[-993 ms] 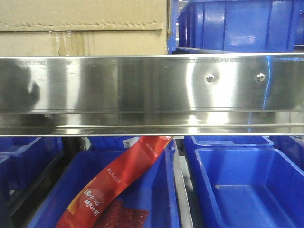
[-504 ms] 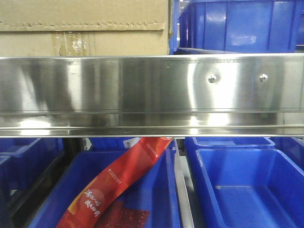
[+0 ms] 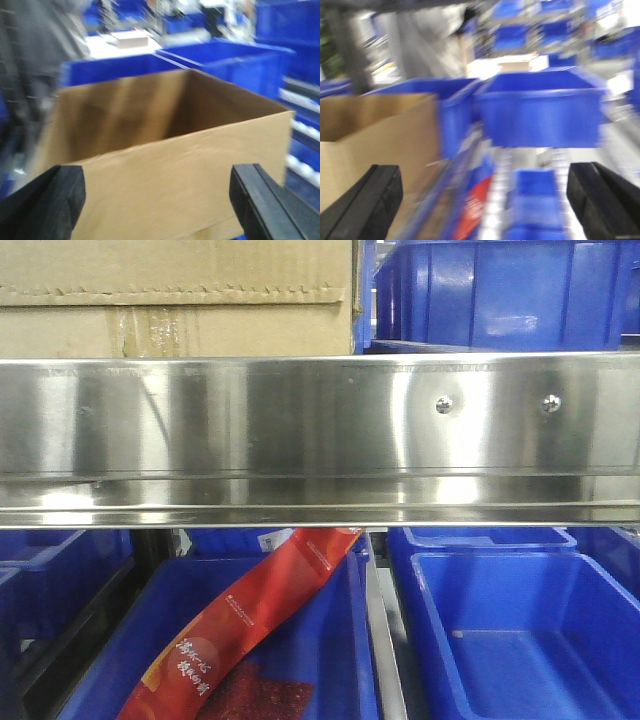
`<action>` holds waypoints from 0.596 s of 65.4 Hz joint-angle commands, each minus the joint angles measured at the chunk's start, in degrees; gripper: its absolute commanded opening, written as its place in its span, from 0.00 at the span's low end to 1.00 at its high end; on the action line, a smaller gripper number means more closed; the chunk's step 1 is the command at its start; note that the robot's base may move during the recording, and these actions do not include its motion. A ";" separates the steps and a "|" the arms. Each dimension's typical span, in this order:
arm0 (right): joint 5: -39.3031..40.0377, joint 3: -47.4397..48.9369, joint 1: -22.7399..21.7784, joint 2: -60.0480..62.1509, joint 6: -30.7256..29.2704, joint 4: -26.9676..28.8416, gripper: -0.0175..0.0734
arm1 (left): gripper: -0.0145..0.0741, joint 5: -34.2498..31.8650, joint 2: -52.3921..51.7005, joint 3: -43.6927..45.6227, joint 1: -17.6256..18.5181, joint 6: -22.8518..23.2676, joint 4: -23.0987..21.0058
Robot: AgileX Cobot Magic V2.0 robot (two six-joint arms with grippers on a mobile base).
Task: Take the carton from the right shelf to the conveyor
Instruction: 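Lift the box with both grippers and pull it off the shelf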
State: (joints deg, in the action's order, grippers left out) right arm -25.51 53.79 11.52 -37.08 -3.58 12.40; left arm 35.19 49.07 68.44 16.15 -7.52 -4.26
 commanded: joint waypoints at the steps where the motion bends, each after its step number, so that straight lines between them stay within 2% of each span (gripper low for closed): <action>1: -1.68 5.40 3.66 -4.80 -0.44 0.26 0.82 | 0.72 3.29 6.32 6.33 1.26 -0.42 0.32; 11: -9.75 19.33 10.55 -16.38 -0.44 0.26 0.82 | 0.72 8.54 16.85 18.27 1.15 0.72 0.53; 15: -13.38 25.02 12.31 -21.14 -0.44 0.26 0.82 | 0.72 10.78 20.51 22.83 1.15 3.34 1.20; 21: -20.37 34.18 13.42 -27.92 1.57 -0.56 0.82 | 0.72 15.06 25.61 30.08 1.15 6.99 5.93; 25: -26.34 40.90 13.79 -33.00 5.11 -2.90 0.82 | 0.72 18.84 28.92 35.25 0.85 8.84 10.29; 28: -30.89 45.57 13.88 -36.84 8.06 -5.19 0.82 | 0.72 21.77 31.07 38.64 -0.09 9.52 11.43; 33: -37.05 52.43 13.88 -41.75 11.60 -8.15 0.82 | 0.72 25.37 34.25 43.59 -2.48 9.66 10.03; 39: -40.78 59.90 14.00 -47.02 13.42 -9.24 0.82 | 0.72 29.32 37.77 48.64 -7.19 9.66 5.03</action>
State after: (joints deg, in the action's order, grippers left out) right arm -63.11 108.06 25.34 -80.65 7.64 5.30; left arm 61.14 84.26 112.87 12.21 1.40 4.01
